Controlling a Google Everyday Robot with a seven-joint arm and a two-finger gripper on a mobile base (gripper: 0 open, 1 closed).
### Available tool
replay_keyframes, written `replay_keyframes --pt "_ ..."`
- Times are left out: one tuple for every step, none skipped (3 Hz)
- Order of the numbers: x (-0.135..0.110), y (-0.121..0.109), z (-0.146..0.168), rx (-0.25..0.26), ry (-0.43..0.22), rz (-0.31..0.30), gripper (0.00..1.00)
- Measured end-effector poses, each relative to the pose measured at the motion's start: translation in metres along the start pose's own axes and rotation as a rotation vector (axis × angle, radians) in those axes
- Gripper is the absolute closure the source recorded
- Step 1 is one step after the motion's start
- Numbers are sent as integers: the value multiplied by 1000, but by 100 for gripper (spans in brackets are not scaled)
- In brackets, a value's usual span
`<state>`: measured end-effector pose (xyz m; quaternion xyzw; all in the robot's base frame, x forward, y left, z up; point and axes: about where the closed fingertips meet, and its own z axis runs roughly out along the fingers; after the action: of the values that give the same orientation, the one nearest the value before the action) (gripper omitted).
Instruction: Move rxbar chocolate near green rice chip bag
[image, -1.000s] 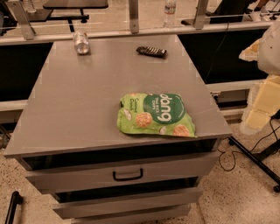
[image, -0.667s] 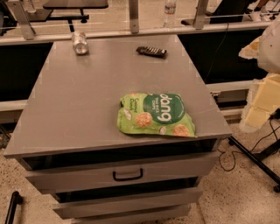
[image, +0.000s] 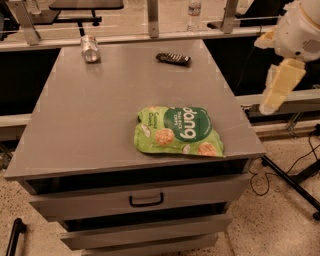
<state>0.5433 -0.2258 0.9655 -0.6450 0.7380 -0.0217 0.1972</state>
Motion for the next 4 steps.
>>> replay_keyframes --pt "-22 -66 62 -54 -138 -44 0" --pt "-49 -106 80 -34 -244 -43 0" --pt "-57 -126 65 27 -277 -49 0" --pt "-57 -126 65 27 -277 -49 0"
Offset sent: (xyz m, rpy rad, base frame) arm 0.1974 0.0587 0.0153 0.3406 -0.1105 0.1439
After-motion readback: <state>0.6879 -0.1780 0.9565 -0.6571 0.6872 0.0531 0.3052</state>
